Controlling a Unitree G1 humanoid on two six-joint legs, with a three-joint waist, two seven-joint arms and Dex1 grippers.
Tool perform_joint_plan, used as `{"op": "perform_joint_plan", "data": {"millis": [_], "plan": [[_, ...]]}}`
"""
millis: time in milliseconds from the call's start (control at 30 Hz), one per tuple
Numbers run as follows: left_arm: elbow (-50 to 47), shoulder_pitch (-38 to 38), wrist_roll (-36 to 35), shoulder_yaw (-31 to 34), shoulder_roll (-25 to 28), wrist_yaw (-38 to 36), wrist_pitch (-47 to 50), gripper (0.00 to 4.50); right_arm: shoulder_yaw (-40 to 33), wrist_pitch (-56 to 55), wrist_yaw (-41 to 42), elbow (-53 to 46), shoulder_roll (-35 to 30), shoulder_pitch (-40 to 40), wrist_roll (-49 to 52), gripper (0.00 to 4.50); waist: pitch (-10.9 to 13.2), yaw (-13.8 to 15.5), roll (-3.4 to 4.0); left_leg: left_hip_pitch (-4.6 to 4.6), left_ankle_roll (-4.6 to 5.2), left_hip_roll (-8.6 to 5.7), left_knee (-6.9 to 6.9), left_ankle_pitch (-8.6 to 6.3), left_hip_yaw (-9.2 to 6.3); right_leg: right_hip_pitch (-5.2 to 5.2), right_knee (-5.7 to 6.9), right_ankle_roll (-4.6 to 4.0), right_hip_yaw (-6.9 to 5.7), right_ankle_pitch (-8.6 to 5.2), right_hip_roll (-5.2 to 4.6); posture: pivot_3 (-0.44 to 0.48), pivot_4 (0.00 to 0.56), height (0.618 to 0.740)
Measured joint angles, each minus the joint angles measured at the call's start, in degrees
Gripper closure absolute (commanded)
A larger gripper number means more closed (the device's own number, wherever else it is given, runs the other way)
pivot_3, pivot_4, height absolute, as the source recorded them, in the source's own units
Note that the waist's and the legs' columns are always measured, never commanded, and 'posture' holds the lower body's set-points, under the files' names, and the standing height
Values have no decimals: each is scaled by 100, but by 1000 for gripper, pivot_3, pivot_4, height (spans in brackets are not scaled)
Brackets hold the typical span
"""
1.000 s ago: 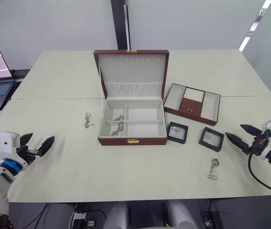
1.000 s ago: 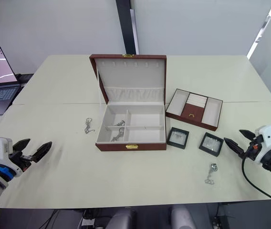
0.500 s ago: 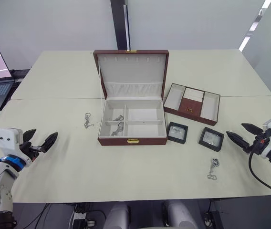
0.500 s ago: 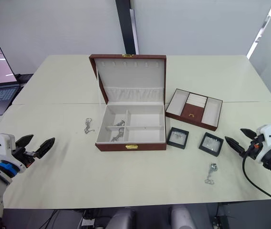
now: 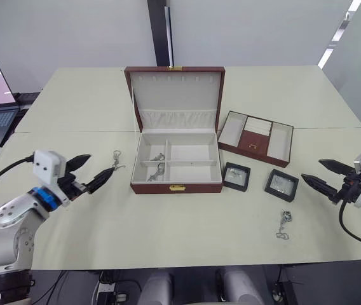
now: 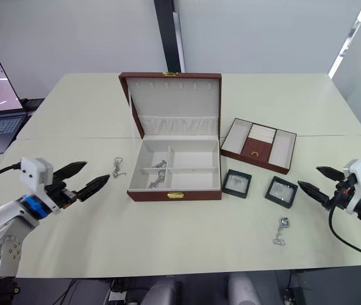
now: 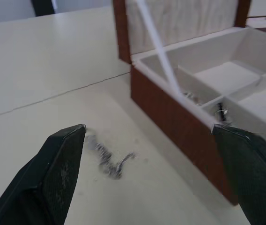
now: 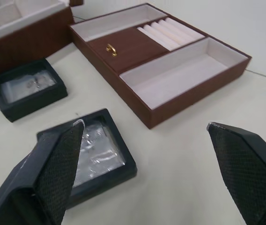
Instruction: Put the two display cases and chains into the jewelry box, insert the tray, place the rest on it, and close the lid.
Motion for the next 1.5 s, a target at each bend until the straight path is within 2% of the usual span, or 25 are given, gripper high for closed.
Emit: {"op": "perform_joint_plan", "data": {"millis": [333, 633, 867, 1167, 1467, 1500], "plan": [[-996, -601, -115, -1407, 95, -1090, 395, 34, 451, 866, 334, -1189, -454, 6, 193, 0, 0, 2, 0, -1, 0, -1, 1, 0, 1, 1, -1, 0, 0, 0, 2, 0, 150, 740], [-1221, -795, 37, -2373, 21, -1947, 35, 34, 1344, 1352, 164, -2288, -546, -71, 51, 0, 0, 8, 0, -4, 0, -1, 2, 0, -2, 1, -3, 0, 0, 0, 6, 0, 150, 740], [-1224, -759, 201, -2586, -49, -2090, -331, 34, 1418, 1367, 39, -2376, -599, 117, -220, 0, 1, 13, -1, -4, 0, 0, 2, 0, -3, 1, -4, 0, -1, 0, 6, 0, 150, 740], [-1396, -591, 312, -2727, -197, -2042, -570, 34, 1536, 696, -11, -1379, -448, 321, -880, 0, 1, -1, -1, -1, 0, 1, 2, 0, -1, 2, -3, 0, 0, 0, 8, 0, 150, 740], [-1361, -363, 427, -2657, -293, -1911, -900, 34, 1631, 365, -28, -1057, -247, 216, -1136, 0, 1, 7, -1, -1, 0, 0, 3, 0, -1, 2, -3, 0, 1, 0, 7, 0, 150, 740], [-1345, -324, 434, -2616, -293, -1894, -958, 5, 1630, 331, -33, -1044, -224, 216, -1144, 189, 1, 3, -1, -1, 0, 1, 2, 0, -1, 2, -3, 0, 1, 0, 7, 0, 150, 740]]}}
